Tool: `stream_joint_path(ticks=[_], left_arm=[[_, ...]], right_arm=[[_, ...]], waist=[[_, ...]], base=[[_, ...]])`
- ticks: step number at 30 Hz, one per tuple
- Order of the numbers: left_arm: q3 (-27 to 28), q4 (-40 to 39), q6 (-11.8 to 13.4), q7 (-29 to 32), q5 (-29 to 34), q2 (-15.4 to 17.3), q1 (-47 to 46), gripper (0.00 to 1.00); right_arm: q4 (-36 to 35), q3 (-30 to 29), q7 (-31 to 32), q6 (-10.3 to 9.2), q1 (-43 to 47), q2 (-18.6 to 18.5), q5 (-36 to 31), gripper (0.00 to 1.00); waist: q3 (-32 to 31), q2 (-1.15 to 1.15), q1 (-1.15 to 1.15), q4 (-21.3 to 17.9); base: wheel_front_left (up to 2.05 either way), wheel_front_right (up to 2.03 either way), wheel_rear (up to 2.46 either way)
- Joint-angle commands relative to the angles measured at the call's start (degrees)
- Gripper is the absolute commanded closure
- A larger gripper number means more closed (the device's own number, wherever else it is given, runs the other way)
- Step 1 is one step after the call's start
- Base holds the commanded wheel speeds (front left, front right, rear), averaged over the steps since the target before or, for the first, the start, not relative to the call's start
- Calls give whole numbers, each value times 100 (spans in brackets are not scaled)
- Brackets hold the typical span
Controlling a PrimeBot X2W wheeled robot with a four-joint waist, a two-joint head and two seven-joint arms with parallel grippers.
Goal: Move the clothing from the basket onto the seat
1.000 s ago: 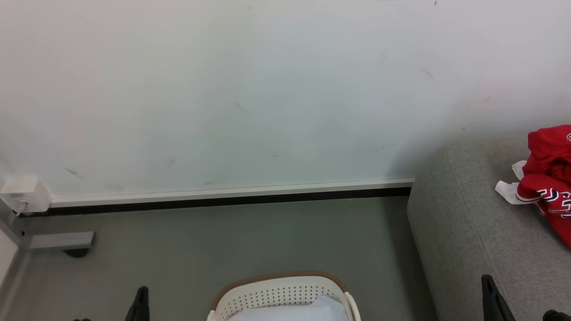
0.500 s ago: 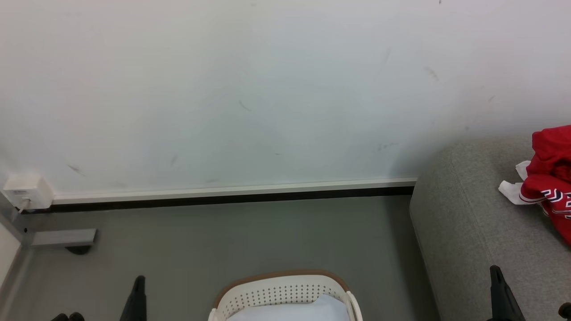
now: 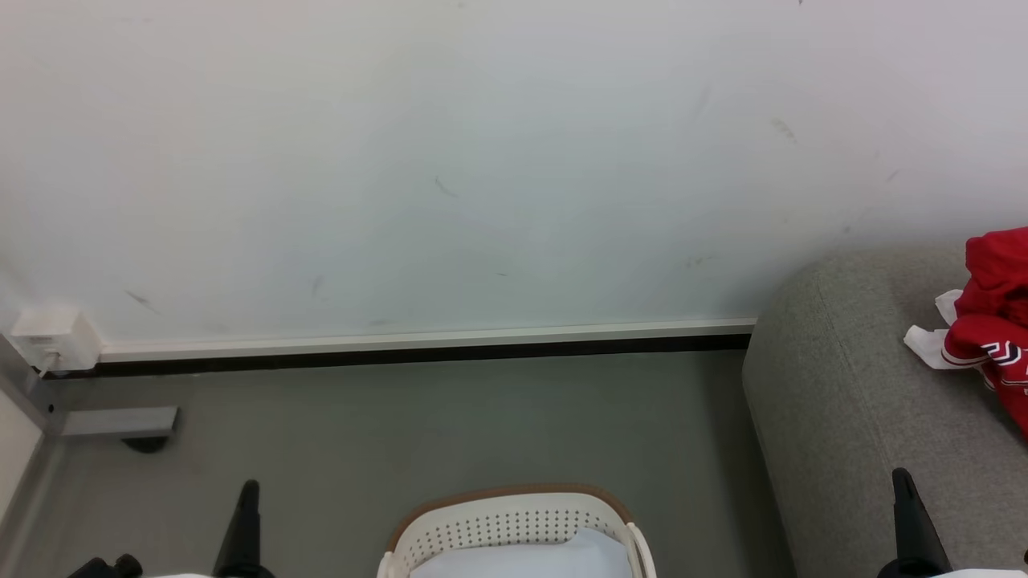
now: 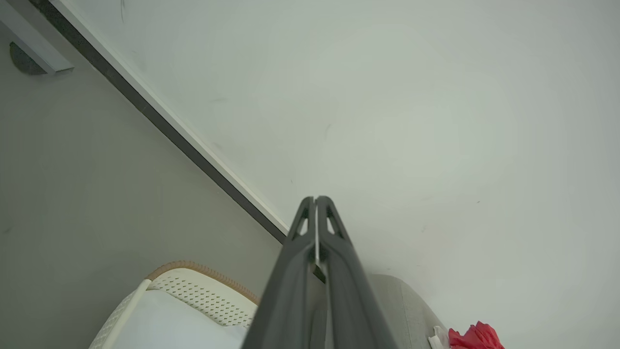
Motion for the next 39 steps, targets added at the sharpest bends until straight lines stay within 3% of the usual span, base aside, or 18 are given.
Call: stream_joint_path(ticks=[1,39], left_arm=[[39,-79,12,38,-180,16,-117,100],[185,-252,64,599,-2271,-41,-391,100]], right_arm=[[-61,-33,43,-7,-145,-58,144,100],[-52,-54,446,-11,-428,-215,2488,100]], waist=[[2,0,0,3],[81,0,0,132]], base=[[0,0,0],[0,0,0]])
